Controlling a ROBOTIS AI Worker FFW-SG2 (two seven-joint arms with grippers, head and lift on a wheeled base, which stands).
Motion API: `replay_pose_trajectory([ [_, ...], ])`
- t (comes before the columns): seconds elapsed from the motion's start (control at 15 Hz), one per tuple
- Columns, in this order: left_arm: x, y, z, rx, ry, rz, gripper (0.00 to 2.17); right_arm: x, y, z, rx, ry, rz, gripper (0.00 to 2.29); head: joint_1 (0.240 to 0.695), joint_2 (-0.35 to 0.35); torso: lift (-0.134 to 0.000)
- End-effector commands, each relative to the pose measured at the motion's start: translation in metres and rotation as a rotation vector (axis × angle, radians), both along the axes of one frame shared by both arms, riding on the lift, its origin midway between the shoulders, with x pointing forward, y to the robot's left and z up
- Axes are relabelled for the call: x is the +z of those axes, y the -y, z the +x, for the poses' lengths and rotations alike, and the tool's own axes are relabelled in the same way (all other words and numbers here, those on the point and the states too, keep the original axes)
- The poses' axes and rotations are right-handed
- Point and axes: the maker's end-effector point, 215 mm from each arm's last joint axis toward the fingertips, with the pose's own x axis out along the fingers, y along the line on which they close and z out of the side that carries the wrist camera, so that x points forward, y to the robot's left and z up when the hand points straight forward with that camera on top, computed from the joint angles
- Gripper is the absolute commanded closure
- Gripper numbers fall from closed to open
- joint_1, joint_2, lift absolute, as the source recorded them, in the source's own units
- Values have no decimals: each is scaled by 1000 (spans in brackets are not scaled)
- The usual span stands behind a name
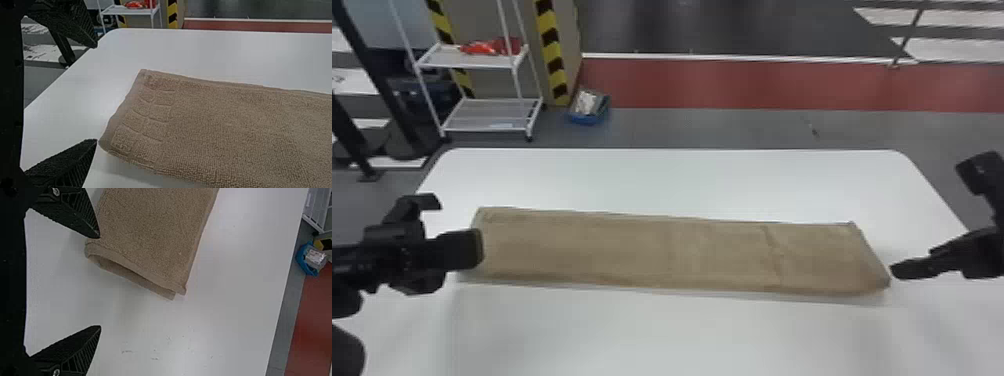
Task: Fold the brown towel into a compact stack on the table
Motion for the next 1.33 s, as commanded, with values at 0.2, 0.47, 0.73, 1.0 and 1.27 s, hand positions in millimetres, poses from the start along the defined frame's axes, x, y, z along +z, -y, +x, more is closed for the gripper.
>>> replay_pose_trajectory([
  [0.2,0,0,0,-1,0,0,16,0,1,0,0,0,-1,60,695,-28,-124],
  [0.47,0,1,-1,-1,-1,0,16,-1,1,-1,-3,-3,0,63,695,-28,-124],
  [0.73,-1,1,-1,-1,-3,0,16,-3,-1,-2,-6,-5,2,90,695,-29,-124],
  [1.0,-3,1,-3,-2,-8,0,16,-9,-11,0,-10,-3,16,110,695,-24,-124],
  [1.27,-7,0,-7,-3,-15,4,16,-17,-31,6,0,5,16,113,695,-11,-124],
])
